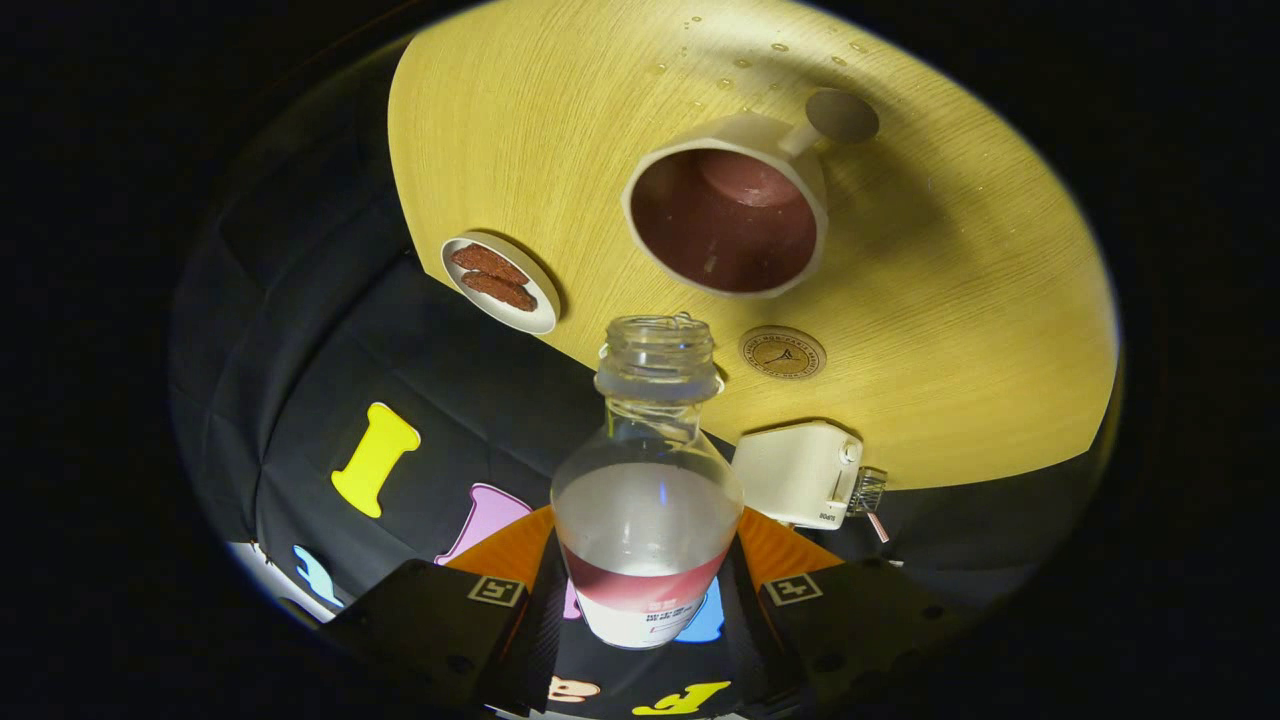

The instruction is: Take the bottle from table, then pour the juice into the cup, finally place the bottle on the coaster

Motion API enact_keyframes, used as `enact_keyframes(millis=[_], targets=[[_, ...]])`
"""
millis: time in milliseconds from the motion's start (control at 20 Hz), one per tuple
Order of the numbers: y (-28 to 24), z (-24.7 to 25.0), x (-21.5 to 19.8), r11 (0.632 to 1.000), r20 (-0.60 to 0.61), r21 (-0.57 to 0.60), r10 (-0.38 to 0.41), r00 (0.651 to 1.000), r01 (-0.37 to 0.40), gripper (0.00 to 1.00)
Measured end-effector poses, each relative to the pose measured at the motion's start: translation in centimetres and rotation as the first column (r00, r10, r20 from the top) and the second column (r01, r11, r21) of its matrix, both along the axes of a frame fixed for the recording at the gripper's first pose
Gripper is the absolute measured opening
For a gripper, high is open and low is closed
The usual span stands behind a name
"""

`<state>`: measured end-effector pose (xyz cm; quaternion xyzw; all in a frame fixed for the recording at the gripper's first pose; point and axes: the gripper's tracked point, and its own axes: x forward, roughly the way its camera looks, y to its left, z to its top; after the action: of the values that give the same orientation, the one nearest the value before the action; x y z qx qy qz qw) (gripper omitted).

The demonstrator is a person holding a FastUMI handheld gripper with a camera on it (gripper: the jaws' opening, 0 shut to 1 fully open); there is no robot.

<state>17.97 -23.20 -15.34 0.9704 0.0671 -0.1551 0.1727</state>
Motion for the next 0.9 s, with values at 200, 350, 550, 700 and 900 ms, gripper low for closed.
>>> enact_keyframes(millis=[200, 350, 550, 700, 900], targets=[[0.4, -0.4, 0.3, 0.999, -0.01, -0.053, -0.011, 1.0, 0.01, 0.71], [1.0, -0.7, 0.0, 0.991, -0.017, -0.131, -0.013, 1.0, 0.011, 0.71], [2.5, -1.1, -0.4, 0.975, -0.018, -0.223, -0.017, 1.0, 0.012, 0.71], [4.6, -1.4, -0.9, 0.901, -0.031, -0.432, 0.038, 0.999, -0.048, 0.71], [6.3, -0.7, -2.5, 0.687, -0.057, -0.716, 0.114, 0.992, -0.12, 0.71]])
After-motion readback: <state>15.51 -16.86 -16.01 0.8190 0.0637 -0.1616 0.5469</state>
